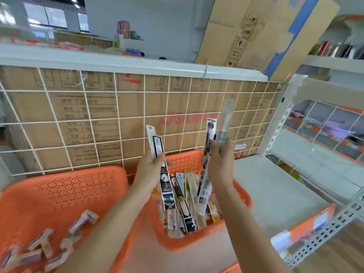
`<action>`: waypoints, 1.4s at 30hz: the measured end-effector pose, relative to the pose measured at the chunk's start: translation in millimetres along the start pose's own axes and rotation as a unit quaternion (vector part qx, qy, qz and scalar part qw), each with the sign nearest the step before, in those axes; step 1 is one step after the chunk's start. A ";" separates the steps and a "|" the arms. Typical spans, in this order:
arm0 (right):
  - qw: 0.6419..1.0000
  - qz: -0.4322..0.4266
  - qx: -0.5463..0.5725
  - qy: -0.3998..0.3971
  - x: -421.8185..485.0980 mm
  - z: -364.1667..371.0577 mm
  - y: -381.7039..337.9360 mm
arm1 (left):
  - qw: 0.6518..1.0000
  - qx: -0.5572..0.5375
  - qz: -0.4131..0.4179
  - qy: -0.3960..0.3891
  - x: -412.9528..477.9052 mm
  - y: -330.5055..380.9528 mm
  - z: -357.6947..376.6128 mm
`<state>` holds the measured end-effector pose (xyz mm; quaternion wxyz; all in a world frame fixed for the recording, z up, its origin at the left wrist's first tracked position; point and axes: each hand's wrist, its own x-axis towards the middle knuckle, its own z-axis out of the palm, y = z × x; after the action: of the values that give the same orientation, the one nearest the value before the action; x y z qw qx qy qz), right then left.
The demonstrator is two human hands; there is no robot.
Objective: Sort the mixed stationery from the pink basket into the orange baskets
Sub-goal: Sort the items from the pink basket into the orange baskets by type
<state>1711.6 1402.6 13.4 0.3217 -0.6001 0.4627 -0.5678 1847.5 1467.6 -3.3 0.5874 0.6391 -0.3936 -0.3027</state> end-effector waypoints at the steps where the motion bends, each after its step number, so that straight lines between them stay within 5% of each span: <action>1: 1.000 0.009 0.005 -0.011 5.1 4.3 7.2 | 0.998 0.064 0.012 0.008 6.3 -7.4 9.3; 7: 0.932 0.104 -0.171 -0.301 14.6 14.0 62.1 | 0.971 0.218 -0.028 -0.098 10.9 -38.1 31.1; 10: 0.903 0.069 -0.222 -0.361 8.6 1.6 70.7 | 0.963 0.240 -0.083 -0.090 2.5 -39.2 29.3; 13: 0.880 0.044 -0.255 -0.398 4.2 -13.5 68.7 | 0.950 0.308 -0.025 -0.057 -9.6 -32.9 20.5; 18: 0.910 0.010 -0.267 -0.318 -9.9 -42.9 63.6 | 0.931 0.340 0.129 -0.034 -36.7 -22.8 -7.9; 22: 0.935 -0.011 -0.281 -0.215 -27.5 -66.1 49.3 | 0.912 0.371 0.176 -0.003 -55.0 -27.2 -49.7; 30: 0.958 -0.074 -0.262 -0.091 -110.5 -76.7 12.9 | 0.865 0.456 0.179 0.109 -109.7 -49.4 -168.6; 42: 0.940 -0.117 -0.294 -0.125 -281.5 -29.4 -31.8 | 0.831 0.523 0.110 0.155 -262.3 -87.1 -338.3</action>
<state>1709.5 1677.5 -61.3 0.1167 -0.7841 0.4916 -0.3605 2014.8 1866.2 -66.4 0.2484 0.8418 -0.4646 0.1175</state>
